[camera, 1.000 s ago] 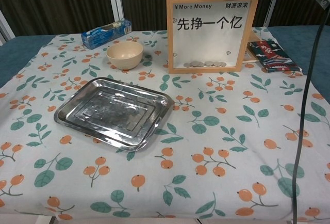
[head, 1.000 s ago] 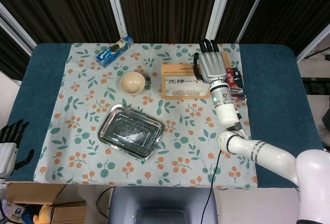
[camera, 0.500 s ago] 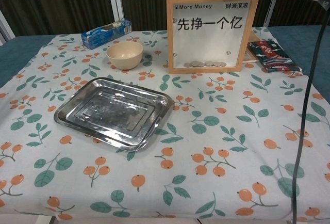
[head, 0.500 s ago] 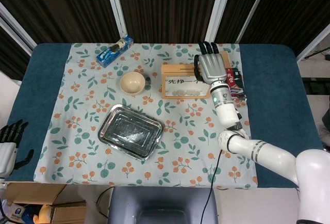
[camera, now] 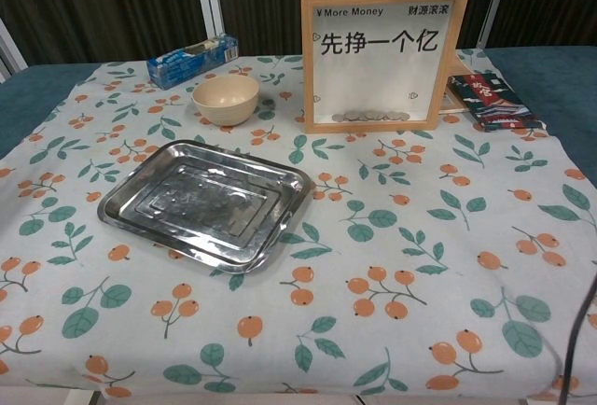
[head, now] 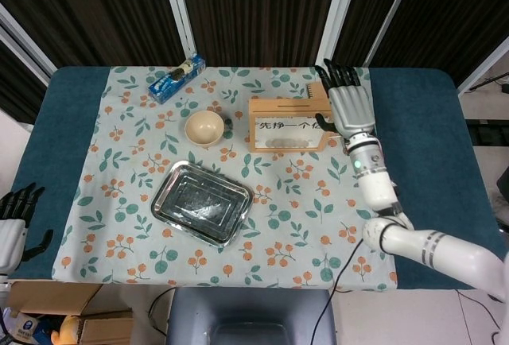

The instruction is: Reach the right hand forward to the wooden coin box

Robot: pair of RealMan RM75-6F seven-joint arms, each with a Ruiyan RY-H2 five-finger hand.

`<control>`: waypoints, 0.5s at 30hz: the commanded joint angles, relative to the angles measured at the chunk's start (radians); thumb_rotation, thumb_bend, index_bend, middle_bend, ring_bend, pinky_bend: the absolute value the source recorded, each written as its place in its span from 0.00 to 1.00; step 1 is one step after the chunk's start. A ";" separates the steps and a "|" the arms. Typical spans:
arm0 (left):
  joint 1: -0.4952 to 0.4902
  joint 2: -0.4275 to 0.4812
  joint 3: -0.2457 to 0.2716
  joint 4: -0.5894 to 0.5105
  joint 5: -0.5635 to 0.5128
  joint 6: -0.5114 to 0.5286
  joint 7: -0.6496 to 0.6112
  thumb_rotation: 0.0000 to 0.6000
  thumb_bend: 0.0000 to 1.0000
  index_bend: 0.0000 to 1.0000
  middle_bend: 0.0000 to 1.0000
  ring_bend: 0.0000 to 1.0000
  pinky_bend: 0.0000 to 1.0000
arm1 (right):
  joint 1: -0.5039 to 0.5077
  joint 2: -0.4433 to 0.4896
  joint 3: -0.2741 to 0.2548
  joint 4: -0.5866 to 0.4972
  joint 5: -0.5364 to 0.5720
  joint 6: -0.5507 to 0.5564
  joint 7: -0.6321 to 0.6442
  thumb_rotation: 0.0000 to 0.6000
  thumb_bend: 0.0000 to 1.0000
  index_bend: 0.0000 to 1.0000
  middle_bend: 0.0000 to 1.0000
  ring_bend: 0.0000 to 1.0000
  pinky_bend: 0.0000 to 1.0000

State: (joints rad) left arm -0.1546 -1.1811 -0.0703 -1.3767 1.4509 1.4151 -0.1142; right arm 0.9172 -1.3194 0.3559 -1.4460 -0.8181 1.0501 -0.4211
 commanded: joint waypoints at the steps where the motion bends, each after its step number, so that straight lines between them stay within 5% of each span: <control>1: -0.002 0.003 -0.001 -0.013 0.008 0.007 0.009 1.00 0.37 0.00 0.00 0.00 0.00 | -0.240 0.154 -0.144 -0.198 -0.235 0.173 0.190 1.00 0.45 0.00 0.01 0.00 0.00; 8: -0.004 0.006 0.003 -0.057 0.033 0.027 0.052 1.00 0.36 0.00 0.00 0.00 0.00 | -0.543 0.196 -0.370 -0.202 -0.421 0.346 0.364 1.00 0.40 0.00 0.00 0.00 0.00; 15: -0.010 0.004 0.004 -0.060 0.036 0.020 0.067 1.00 0.36 0.00 0.00 0.00 0.00 | -0.681 0.103 -0.407 -0.119 -0.428 0.437 0.367 1.00 0.39 0.00 0.00 0.00 0.00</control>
State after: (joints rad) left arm -0.1641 -1.1769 -0.0658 -1.4368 1.4873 1.4364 -0.0464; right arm 0.2718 -1.1863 -0.0405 -1.5917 -1.2295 1.4514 -0.0665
